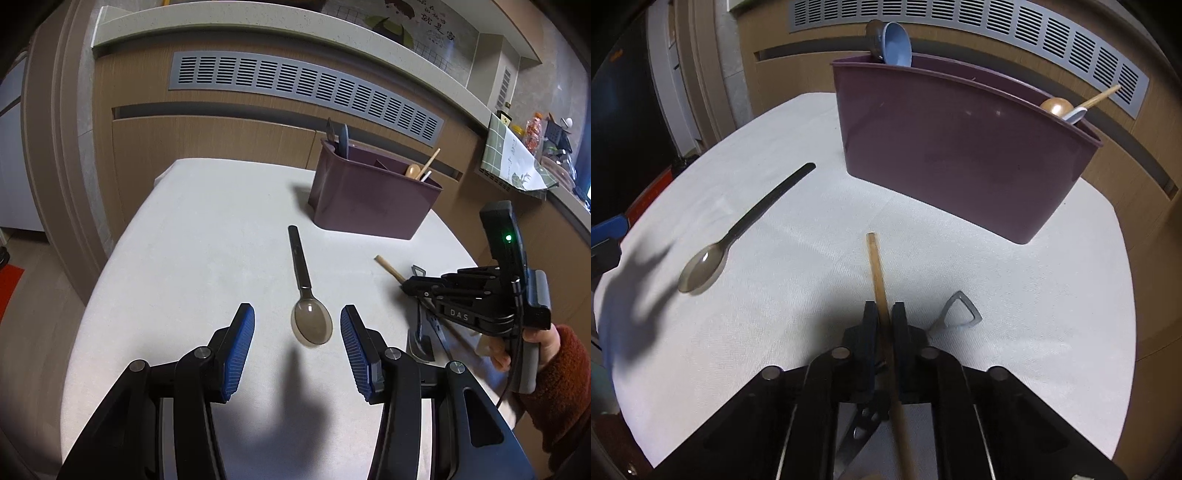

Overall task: Organize utensils
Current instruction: 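Grasp the wooden chopstick on the table with the right tool, then grasp the small steel shovel with the left tool while the right tool holds the chopstick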

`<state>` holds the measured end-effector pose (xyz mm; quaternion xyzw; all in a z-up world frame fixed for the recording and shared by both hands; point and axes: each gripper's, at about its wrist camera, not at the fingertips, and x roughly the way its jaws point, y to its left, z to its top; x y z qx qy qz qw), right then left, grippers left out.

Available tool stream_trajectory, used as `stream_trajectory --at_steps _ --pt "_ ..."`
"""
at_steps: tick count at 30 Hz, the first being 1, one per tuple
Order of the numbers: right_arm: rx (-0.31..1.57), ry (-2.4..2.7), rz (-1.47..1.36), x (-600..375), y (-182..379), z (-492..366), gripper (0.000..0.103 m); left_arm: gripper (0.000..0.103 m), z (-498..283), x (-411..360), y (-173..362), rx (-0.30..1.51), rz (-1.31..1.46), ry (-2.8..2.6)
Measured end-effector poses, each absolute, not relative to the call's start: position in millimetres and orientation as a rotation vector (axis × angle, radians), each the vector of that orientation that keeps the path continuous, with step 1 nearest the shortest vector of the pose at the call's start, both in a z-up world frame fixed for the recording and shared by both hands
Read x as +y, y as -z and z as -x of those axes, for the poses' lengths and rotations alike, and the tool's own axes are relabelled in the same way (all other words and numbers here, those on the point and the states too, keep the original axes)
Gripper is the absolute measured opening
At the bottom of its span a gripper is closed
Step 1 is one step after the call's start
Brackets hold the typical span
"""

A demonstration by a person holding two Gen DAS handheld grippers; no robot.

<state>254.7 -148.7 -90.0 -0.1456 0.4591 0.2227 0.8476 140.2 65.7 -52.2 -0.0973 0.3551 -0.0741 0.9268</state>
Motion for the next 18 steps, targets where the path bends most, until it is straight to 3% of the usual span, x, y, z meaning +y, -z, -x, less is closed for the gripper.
stream_trajectory --at_steps 11,18 --pt "0.855 -0.358 0.035 -234 41 -192 0.004 0.049 -137 37 59 0.757 0.179 0.248" --pt "0.774 -0.255 -0.073 -272 28 -155 0.004 0.049 -125 -38 66 0.767 -0.024 0.378"
